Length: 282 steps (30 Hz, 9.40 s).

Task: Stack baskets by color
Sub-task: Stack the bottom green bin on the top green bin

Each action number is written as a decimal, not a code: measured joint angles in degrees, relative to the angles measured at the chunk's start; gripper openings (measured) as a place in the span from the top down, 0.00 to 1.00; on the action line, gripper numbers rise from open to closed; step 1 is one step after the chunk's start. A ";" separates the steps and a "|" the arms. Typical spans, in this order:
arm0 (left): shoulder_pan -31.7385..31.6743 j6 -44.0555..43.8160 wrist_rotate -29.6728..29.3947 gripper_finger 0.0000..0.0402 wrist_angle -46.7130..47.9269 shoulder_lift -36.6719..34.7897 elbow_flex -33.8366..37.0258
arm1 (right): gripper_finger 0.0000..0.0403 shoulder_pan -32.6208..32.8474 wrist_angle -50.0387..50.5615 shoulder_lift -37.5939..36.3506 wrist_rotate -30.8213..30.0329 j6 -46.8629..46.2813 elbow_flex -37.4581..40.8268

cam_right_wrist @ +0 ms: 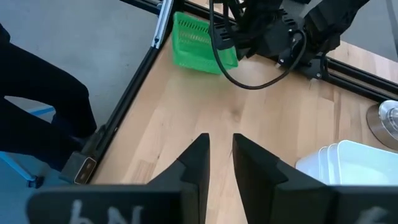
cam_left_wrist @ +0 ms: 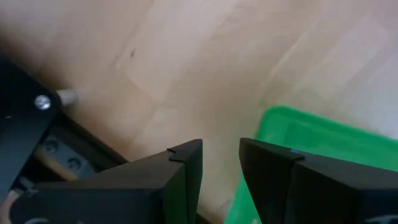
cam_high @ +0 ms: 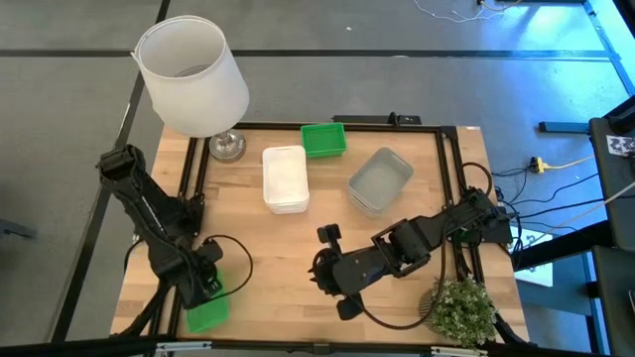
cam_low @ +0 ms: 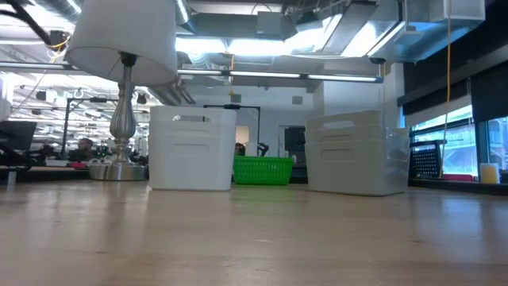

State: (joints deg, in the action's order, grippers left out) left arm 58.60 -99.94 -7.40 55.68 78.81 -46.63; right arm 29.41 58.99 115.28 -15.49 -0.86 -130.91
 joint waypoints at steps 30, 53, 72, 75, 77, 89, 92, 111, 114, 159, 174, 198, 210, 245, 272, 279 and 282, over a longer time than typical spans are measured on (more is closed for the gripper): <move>0.44 12.09 -0.69 0.75 1.99 -0.11 -6.12 | 0.83 -1.55 0.03 0.00 0.04 1.37 0.02; 0.44 11.80 -1.28 0.75 -14.49 -0.07 3.67 | 0.83 -1.38 0.30 0.00 0.05 1.35 0.04; -5.86 18.69 -6.33 0.99 -21.55 -0.07 2.04 | 0.83 0.17 8.18 0.00 0.07 2.64 0.04; -8.84 23.03 -9.84 1.00 -20.87 -0.07 -1.27 | 0.83 0.87 10.13 0.00 0.07 2.71 0.07; -10.78 27.70 -12.89 1.00 -20.69 -0.07 -4.28 | 0.83 1.42 11.73 0.00 0.04 3.18 0.07; -30.23 58.71 -27.77 1.00 -13.44 -0.07 -25.07 | 0.83 6.09 17.52 0.00 -6.83 1.08 0.07; -38.21 67.14 -26.12 1.00 -13.21 -0.07 -30.43 | 0.83 7.69 17.87 0.01 -10.22 0.15 0.07; -63.47 86.54 -21.71 1.00 -19.26 0.94 -42.85 | 0.83 7.15 21.68 0.02 -25.37 -17.09 0.07; -62.08 89.02 -26.73 1.00 -19.35 0.94 -42.85 | 0.83 5.98 21.52 0.02 -25.64 -18.68 0.07; -42.02 106.55 -56.87 1.00 -25.09 1.44 -42.78 | 0.83 -8.13 22.92 0.02 -47.05 -24.11 0.08; -39.82 106.66 -57.94 1.00 -24.66 1.44 -42.78 | 0.97 -9.42 22.92 0.02 -44.31 -24.40 0.04; -35.57 120.18 -61.08 0.77 -29.07 1.46 -42.78 | 0.99 -9.46 22.46 0.02 -43.88 -24.37 0.04; -24.58 134.64 -71.80 0.77 -39.26 1.42 -42.80 | 0.99 -17.31 24.86 0.09 -36.76 -24.02 0.04; -7.10 130.10 -82.61 0.77 -38.61 1.42 -42.80 | 0.99 -67.14 5.93 0.02 17.11 16.57 14.09; -8.83 130.09 -82.64 0.77 -38.58 1.42 -42.80 | 0.99 -66.73 -2.30 0.07 17.11 26.57 27.15; -8.83 130.09 -82.61 0.77 -38.58 1.44 -42.80 | 0.90 -66.58 -2.93 0.07 17.27 26.57 27.15; -8.83 130.07 -82.61 0.77 -38.58 1.42 -42.80 | 0.84 -66.58 -2.99 0.07 19.15 26.53 27.15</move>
State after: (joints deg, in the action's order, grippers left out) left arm 49.78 30.14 -90.02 17.10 80.23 -89.43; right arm -37.17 56.00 115.35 3.67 25.67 -103.77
